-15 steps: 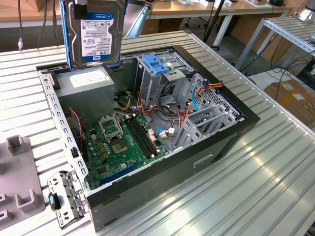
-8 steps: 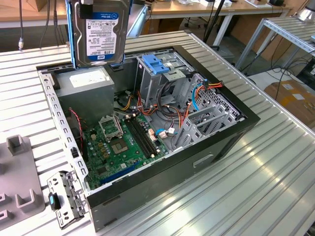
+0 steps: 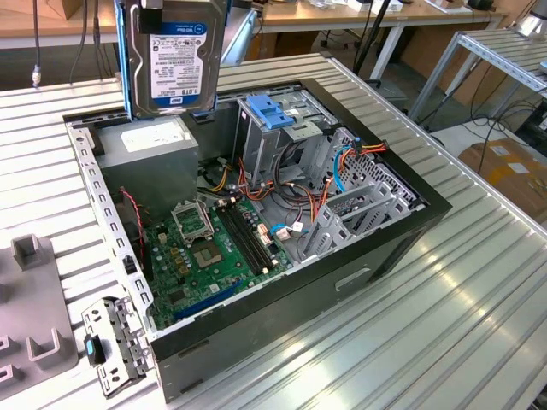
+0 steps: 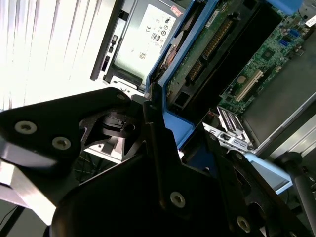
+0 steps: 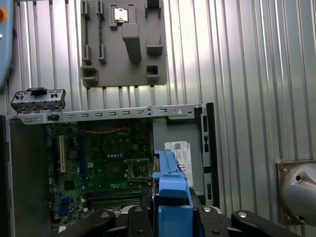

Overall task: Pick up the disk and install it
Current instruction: 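Insert the disk into the insertion slot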

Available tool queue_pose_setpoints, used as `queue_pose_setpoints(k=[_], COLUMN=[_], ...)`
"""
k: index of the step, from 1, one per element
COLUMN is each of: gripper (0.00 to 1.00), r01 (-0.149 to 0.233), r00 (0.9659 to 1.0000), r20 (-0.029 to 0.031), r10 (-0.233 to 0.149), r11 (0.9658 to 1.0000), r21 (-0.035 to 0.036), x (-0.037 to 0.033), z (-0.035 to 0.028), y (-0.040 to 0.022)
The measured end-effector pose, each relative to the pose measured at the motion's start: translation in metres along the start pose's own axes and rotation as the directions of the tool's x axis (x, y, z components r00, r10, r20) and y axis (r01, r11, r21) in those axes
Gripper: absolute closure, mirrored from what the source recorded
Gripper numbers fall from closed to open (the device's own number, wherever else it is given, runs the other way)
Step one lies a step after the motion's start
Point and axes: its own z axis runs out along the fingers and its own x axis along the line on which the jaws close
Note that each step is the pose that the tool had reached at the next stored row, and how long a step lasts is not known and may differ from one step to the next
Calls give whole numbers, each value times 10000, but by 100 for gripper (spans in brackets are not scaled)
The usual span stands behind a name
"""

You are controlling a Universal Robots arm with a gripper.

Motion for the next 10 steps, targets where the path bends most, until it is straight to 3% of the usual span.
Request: queue_pose_setpoints(k=[10], gripper=[63], r01=[0], r00=[10000], r20=[-1], r10=[0], r11=[10000], r21=[-1], x=[71], z=[-2], y=[-6])
